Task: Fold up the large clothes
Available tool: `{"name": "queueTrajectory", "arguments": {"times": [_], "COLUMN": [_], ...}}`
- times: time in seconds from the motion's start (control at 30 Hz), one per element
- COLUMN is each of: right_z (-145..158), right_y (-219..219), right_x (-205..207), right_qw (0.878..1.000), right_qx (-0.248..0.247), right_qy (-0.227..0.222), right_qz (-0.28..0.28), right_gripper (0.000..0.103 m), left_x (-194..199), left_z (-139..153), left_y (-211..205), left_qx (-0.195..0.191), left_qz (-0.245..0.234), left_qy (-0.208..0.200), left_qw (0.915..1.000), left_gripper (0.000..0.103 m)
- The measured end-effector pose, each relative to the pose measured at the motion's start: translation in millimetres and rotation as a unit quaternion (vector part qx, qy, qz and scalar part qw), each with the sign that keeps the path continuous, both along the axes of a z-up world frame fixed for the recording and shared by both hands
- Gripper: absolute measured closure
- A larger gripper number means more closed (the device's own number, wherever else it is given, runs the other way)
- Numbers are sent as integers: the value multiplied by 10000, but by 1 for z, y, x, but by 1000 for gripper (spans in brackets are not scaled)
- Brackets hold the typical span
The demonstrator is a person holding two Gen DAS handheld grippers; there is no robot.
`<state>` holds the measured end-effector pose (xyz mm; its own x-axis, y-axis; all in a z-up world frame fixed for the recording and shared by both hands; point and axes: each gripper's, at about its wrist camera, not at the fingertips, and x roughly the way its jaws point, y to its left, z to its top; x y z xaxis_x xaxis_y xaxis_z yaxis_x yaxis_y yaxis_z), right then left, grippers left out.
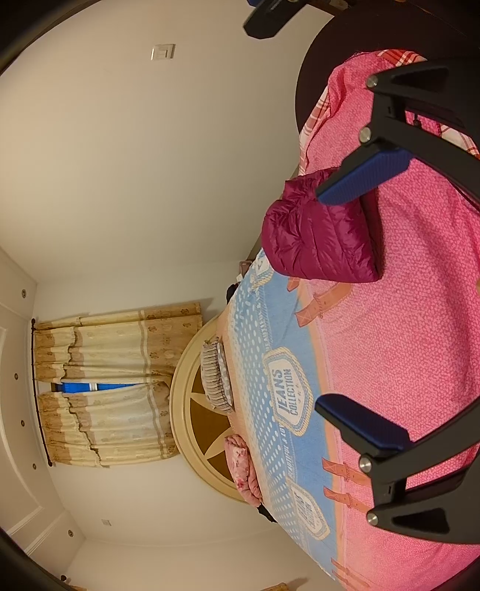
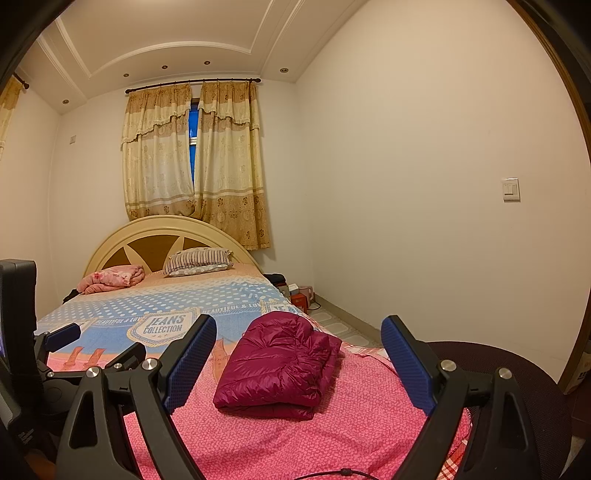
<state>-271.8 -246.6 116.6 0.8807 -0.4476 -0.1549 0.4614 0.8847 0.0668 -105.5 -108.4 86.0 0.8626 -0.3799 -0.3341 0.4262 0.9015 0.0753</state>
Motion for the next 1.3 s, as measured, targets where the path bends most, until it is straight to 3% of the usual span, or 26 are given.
{"name": "queueTrajectory", "arguments": {"times": [0.93, 1.1, 1.3], "right_z": [-6, -8, -11], "right_y": [6, 6, 7], "right_x": [3, 5, 8], "right_qw": [10000, 9999, 9999], "right_qx": [33, 48, 52], "right_qy": [78, 87, 135], "right_qz": [-26, -48, -60], "right_gripper": [12, 12, 12], "left_x": [5, 8, 18], "left_z": [-3, -4, -7], "left_y": [6, 0, 2], "left_qx": [41, 199, 67], "left_qz": [81, 257, 138], "left_qy": [0, -26, 249], "left_qw": [10000, 9995, 9996], "left_gripper": [0, 0, 0]}}
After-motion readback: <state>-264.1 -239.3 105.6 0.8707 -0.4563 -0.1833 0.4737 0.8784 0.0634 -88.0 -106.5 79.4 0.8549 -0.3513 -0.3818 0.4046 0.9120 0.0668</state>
